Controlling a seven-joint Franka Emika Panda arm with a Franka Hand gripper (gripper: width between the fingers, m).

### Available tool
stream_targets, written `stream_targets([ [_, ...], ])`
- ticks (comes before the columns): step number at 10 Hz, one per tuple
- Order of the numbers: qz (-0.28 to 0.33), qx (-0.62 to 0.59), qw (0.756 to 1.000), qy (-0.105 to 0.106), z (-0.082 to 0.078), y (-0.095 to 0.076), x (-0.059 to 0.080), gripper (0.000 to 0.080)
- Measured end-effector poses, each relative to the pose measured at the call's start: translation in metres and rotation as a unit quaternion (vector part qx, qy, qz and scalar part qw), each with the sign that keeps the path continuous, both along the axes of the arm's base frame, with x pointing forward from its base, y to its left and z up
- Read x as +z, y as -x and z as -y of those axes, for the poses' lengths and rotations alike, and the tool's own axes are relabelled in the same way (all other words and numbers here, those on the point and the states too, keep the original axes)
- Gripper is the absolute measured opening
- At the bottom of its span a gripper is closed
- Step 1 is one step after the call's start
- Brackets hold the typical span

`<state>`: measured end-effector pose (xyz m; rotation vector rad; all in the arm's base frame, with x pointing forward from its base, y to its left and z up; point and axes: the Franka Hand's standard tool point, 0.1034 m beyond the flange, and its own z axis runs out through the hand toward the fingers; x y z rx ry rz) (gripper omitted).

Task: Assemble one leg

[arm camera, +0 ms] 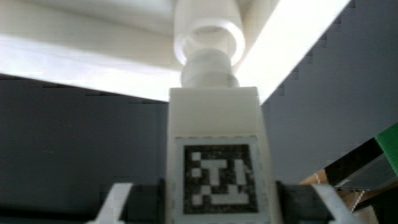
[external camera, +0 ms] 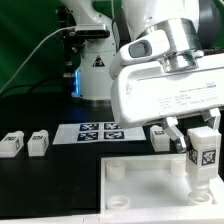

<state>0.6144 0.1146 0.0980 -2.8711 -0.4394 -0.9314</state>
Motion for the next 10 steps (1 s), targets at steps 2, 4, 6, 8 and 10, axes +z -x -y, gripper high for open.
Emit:
stream_targets([
  [2, -0.006, 0.000, 1.000, 0.000, 0.000, 0.003, -0.008, 0.0294],
  [4, -0.003, 0.001, 1.000, -0.001, -0.002, -0.001, -0.008, 0.0294],
  [6, -0.004, 0.000, 1.000, -0.002, -0.002, -0.002, -0.009, 0.0294],
  [8, -0.005, 0.000, 1.000, -0.003, -0.002, -0.003, -0.013, 0.0294],
  [10, -0.008, -0.002, 1.000, -0.004, -0.003, -0.003, -0.020, 0.0294],
])
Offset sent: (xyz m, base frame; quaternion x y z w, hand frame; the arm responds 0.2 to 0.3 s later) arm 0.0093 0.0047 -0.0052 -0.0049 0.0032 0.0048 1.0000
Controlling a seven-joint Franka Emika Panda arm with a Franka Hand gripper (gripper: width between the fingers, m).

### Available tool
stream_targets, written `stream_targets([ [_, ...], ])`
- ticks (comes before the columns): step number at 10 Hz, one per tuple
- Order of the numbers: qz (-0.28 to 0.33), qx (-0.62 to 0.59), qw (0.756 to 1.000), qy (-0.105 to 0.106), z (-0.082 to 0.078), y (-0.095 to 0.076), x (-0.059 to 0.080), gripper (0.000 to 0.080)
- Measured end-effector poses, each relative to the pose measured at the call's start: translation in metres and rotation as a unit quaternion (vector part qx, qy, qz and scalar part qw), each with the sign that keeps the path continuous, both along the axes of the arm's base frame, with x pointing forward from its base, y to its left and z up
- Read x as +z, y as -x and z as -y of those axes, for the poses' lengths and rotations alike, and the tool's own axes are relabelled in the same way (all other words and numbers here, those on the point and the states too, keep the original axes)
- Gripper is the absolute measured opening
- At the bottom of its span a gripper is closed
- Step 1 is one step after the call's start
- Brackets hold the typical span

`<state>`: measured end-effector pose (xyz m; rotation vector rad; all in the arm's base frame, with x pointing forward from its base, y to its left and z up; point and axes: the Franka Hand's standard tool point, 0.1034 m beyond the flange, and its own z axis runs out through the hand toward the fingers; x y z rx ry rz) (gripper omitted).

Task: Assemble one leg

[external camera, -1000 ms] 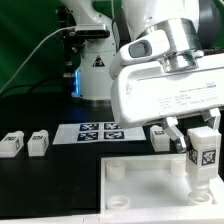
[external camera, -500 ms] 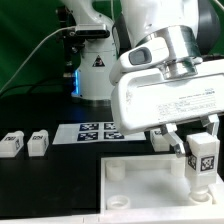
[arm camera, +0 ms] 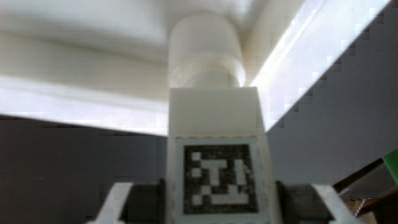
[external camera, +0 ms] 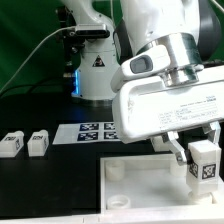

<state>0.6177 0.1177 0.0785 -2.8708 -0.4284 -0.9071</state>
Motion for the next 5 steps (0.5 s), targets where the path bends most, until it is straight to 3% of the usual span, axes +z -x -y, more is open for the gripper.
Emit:
stream_targets([
  [5, -0.009, -0.019, 1.000, -0.007, 0.0010, -0.0022, -0.0020, 0.0294],
])
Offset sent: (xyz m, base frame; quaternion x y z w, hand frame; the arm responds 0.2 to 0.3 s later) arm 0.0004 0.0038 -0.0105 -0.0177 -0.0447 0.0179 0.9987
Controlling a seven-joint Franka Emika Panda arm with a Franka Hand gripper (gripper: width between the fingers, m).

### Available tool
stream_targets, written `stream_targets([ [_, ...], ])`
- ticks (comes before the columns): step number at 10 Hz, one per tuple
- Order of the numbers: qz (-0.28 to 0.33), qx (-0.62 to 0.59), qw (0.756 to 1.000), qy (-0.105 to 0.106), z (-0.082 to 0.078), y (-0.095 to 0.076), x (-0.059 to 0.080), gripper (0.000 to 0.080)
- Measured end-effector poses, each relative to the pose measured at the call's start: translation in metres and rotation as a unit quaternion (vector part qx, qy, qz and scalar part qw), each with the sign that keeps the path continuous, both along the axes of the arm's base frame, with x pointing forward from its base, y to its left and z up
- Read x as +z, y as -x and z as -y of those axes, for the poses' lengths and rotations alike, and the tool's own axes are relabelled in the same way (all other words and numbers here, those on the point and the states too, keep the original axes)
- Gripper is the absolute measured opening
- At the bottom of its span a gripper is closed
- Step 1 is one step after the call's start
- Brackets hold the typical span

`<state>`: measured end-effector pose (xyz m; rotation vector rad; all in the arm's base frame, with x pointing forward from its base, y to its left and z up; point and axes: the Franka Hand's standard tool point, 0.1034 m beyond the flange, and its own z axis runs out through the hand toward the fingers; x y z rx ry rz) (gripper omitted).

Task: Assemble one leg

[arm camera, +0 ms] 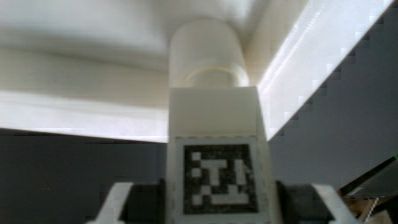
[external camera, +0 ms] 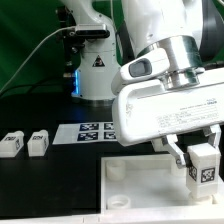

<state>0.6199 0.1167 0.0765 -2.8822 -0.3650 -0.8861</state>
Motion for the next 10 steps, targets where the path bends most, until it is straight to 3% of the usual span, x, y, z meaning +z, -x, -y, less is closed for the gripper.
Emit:
stream_targets([
  [1, 0.000, 0.000, 1.000, 0.000, 0.0000, 0.0001, -0.0002, 0.0377],
  [2, 0.000, 0.000, 1.000, 0.000, 0.0000, 0.0002, -0.0003, 0.0377],
  [3, 0.000, 0.000, 1.000, 0.000, 0.0000, 0.0002, -0.0003, 0.0558],
  [4, 0.000, 0.000, 1.000, 0.000, 0.0000, 0.0002, -0.0003, 0.0621],
  [10, 0.000, 0.000, 1.000, 0.000, 0.0000, 0.0003, -0.0004, 0.0649],
])
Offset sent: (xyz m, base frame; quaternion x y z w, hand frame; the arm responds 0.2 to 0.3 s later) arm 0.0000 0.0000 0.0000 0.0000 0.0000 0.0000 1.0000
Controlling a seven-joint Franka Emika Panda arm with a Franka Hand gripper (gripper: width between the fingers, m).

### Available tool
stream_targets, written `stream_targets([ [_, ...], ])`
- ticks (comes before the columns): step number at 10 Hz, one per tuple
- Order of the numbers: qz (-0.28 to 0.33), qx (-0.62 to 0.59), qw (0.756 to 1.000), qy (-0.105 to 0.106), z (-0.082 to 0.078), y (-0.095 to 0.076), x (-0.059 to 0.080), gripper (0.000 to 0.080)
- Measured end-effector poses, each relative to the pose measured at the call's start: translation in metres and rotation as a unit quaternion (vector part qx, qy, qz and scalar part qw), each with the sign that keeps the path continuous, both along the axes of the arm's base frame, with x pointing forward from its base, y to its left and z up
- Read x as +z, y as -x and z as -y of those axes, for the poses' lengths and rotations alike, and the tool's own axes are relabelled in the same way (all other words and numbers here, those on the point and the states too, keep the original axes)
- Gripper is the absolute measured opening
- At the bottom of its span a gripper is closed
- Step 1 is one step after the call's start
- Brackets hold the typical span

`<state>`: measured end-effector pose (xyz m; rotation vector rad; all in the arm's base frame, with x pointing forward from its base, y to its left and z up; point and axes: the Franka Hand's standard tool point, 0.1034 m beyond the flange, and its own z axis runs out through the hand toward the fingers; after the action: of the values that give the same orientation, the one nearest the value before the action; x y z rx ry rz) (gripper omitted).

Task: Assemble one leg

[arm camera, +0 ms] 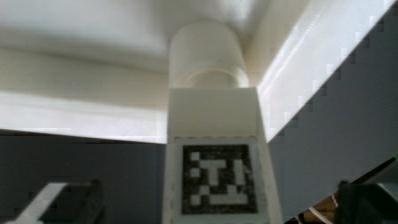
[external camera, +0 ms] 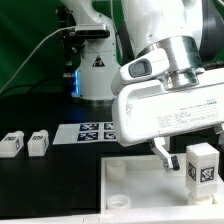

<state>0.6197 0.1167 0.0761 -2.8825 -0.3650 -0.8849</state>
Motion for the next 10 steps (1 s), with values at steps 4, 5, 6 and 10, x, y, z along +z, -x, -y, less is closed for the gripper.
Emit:
stream_targets([
  [4, -0.028, -0.006, 1.000, -0.004, -0.005, -0.002, 0.023, 0.0649],
  [5, -0.037, -0.004, 0.999, -0.006, -0.008, -0.008, 0.032, 0.0649],
  [6, -0.073, -0.005, 0.997, -0.009, -0.013, -0.010, 0.038, 0.0649],
  [10, -0.283, 0.002, 0.959, -0.001, -0.013, -0.016, 0.049, 0.0649],
])
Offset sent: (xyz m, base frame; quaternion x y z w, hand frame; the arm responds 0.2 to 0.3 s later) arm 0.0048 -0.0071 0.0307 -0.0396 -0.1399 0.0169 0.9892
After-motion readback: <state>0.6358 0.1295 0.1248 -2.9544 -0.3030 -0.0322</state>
